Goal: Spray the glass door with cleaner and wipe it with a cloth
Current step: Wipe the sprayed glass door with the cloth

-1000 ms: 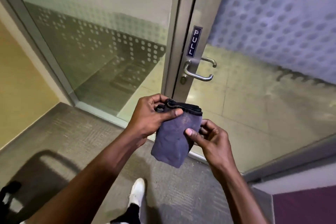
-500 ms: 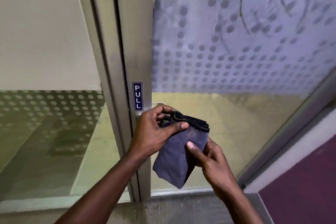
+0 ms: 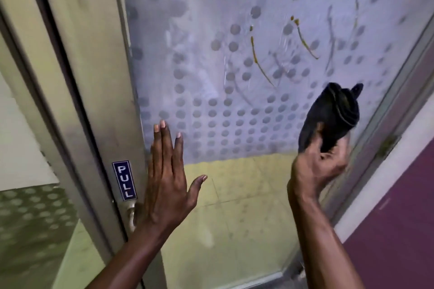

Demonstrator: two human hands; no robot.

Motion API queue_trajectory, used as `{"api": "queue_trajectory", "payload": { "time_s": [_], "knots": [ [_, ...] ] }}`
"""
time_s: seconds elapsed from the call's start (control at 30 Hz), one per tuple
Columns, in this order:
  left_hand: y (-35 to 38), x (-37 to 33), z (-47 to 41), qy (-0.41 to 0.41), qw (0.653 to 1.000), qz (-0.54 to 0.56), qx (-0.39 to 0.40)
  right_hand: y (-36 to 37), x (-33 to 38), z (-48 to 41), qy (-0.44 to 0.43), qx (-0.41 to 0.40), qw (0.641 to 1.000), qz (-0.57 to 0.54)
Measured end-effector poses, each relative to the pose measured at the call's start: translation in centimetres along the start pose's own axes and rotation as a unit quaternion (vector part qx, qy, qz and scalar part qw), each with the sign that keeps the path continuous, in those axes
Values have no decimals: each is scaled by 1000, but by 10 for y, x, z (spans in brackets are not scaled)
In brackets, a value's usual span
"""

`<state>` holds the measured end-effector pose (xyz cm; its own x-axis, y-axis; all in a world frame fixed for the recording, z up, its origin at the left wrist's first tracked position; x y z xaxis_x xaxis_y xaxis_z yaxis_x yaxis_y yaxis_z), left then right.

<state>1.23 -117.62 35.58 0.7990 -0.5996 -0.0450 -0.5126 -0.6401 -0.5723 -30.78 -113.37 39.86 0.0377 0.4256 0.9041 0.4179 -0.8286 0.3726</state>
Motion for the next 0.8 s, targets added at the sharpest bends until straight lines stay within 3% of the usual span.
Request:
{"api": "queue_trajectory", "payload": {
  "time_s": [0.1,0.17,0.3,0.4,0.47,0.53,0.63,0.73,0.8],
  "knots": [
    [19,1,-2,-28,999,-26,1,50,-3,1,-69,62,995,36],
    [25,3,-3,-43,998,-49,-14,86,-4,31,-166,134,974,79],
    [30,6,-4,-39,995,-82,-28,122,-35,112,-399,254,856,207],
    [34,9,-3,-27,994,-101,-19,117,-78,136,-495,309,763,277],
    [36,13,-2,-20,994,-107,-14,111,-91,129,-514,309,739,306],
    [37,16,0,-12,994,-104,-18,106,-91,104,-486,286,765,313],
    [38,15,1,-8,996,-89,-20,100,-67,50,-384,199,860,271],
    [35,6,-1,-14,995,-98,-33,106,-29,20,-232,127,953,148],
    [33,-6,-5,12,993,-108,-48,122,-3,36,-224,126,960,112]
  ]
}}
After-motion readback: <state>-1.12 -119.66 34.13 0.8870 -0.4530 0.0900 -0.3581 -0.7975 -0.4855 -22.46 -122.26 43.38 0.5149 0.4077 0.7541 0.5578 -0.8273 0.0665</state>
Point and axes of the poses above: each hand's wrist, its own z-axis away from the middle knuckle, its own y-axis out of the palm, x = y × z, the point moved 9 cm from there along -z, towards the middle knuckle, and after that the axes turned 14 degrees about y, right-handed, at the moved point
